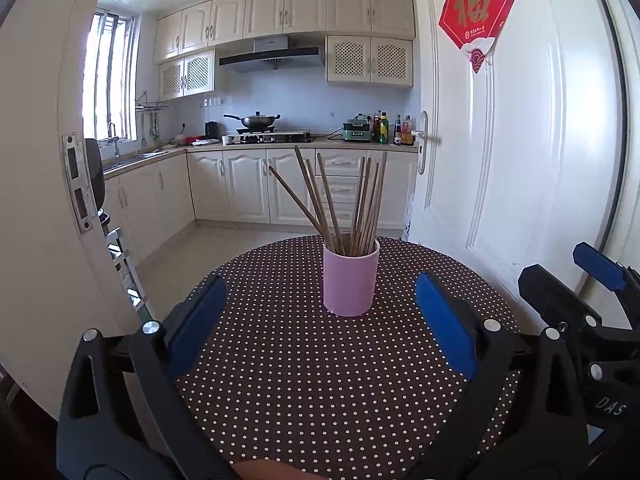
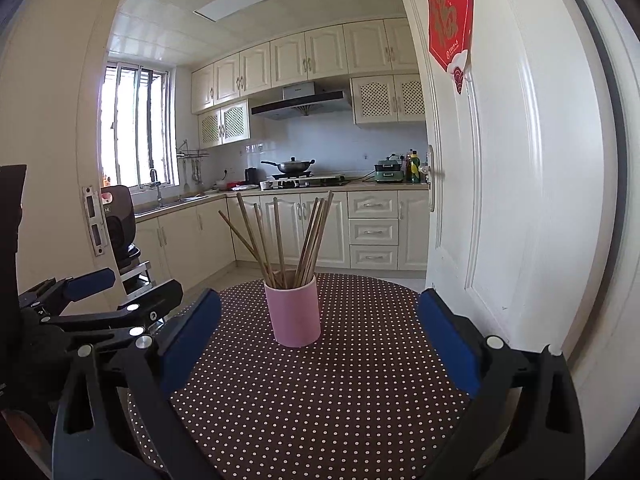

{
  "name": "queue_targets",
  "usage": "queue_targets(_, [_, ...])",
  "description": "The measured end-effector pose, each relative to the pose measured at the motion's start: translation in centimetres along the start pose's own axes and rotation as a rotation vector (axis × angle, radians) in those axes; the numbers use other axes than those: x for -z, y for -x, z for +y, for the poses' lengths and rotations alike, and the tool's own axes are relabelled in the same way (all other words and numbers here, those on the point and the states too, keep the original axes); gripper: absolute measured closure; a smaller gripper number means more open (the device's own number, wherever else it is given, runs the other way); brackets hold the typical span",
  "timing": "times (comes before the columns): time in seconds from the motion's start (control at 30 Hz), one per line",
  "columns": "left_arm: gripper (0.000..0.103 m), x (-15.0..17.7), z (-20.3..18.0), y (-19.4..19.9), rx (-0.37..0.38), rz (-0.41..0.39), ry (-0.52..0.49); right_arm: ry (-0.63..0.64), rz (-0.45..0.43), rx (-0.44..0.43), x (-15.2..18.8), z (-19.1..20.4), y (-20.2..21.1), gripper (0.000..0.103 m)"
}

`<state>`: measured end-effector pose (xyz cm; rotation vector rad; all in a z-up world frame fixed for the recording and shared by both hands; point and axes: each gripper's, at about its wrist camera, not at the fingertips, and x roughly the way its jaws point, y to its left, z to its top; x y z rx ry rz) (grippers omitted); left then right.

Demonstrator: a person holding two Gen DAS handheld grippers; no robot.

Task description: Organize utensils

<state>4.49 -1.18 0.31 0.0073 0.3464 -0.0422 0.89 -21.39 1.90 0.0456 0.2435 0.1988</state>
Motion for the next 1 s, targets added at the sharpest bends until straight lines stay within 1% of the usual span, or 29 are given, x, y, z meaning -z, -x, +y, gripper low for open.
queue_targets(0.47, [0.009, 0.07, 0.16, 0.31, -0.003, 0.0, 0.0, 0.004, -0.003, -0.007, 0.01, 0.12, 0.16, 0.008])
queue_targets(1.0, [0.009, 0.18, 0.19, 0.18, -0.001, 0.024, 0.009, -0.009, 0.009, -0.015, 0.22, -0.15, -0.03, 0.008])
